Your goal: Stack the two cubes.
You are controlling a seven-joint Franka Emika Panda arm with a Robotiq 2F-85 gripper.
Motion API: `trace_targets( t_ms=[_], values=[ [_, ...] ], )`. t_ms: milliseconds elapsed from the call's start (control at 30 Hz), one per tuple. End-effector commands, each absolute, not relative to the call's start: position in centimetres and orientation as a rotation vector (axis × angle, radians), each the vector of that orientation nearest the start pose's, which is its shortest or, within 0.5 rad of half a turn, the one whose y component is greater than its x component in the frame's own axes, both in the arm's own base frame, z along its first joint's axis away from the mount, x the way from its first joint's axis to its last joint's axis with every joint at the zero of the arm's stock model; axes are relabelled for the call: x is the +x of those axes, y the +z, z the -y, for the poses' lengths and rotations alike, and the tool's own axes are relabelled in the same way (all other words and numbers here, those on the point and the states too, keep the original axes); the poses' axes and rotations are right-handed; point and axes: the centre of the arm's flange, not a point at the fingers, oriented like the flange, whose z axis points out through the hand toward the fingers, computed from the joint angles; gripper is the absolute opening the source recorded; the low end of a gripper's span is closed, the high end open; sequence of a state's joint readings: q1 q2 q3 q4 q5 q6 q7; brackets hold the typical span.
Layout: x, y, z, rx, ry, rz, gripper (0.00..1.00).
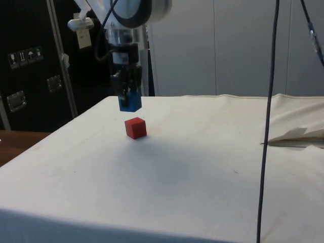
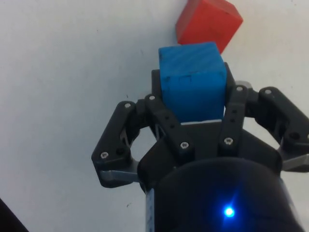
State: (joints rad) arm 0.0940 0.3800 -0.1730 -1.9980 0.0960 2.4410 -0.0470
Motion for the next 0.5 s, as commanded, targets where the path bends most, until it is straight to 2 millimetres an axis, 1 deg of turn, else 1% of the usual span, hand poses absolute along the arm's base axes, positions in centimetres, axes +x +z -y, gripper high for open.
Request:
trace_targets(
  t_ms=[0, 100, 133, 167, 333, 467],
  values=[
    [61.5, 27.3, 4.3, -3.135, -0.106, -0.144, 0.00],
    [61.6, 26.4, 4.3, -3.127, -0.100, -0.143, 0.00],
    [61.5, 26.6, 4.3, -3.141, -0.094, -0.142, 0.00],
    [61.6, 26.1, 4.4, -3.125, -0.099, -0.144, 0.00],
    [61.6, 25.2, 5.2, -3.107, -0.106, -0.145, 0.00],
    [61.6, 25.1, 5.5, -3.112, -0.101, -0.153, 0.00]
  ],
)
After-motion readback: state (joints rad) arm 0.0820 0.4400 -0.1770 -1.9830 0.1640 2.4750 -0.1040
